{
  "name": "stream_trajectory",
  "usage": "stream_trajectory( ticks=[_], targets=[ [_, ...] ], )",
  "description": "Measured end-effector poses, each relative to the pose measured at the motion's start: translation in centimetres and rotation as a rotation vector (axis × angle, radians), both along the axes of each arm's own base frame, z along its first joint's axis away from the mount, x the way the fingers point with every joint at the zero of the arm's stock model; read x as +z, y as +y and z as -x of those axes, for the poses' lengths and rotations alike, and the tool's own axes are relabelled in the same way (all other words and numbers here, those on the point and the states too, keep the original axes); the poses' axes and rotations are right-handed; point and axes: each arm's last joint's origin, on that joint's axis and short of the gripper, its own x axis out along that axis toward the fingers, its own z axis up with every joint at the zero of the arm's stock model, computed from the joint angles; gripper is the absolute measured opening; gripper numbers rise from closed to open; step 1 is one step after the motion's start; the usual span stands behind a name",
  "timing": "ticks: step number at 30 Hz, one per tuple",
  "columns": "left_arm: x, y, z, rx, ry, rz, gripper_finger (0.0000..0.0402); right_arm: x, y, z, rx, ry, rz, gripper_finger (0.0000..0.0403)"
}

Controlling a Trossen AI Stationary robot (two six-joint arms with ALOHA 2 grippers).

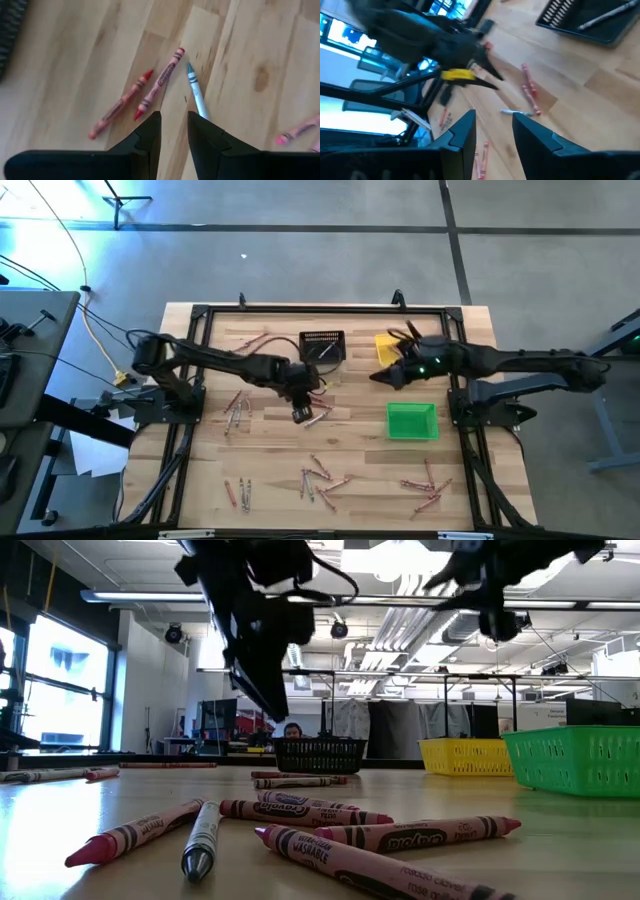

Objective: Sort crayons
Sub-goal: Put the gray crayon into the black basket

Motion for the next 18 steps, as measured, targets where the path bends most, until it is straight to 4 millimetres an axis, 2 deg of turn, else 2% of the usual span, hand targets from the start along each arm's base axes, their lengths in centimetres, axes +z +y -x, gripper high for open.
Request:
stream_trajectory(
  ticks=[4,8,12,18],
  targets=[
    [-2.5,-1.3,-0.7,-0.054,0.069,-0.004,0.0080,0.8,2.2,0.3,-0.019,-0.010,0.017,0.0114],
    [-4.3,-2.4,-1.4,-0.058,0.118,0.005,0.0080,1.4,3.2,0.6,-0.020,0.010,0.049,0.0114],
    [-4.5,-3.3,-2.8,-0.038,0.110,0.022,0.0080,1.6,3.4,1.1,-0.007,0.084,0.061,0.0114],
    [-3.2,-4.4,-4.9,-0.018,0.042,0.005,0.0080,1.5,3.7,1.6,0.063,0.153,0.062,0.0114]
  ],
)
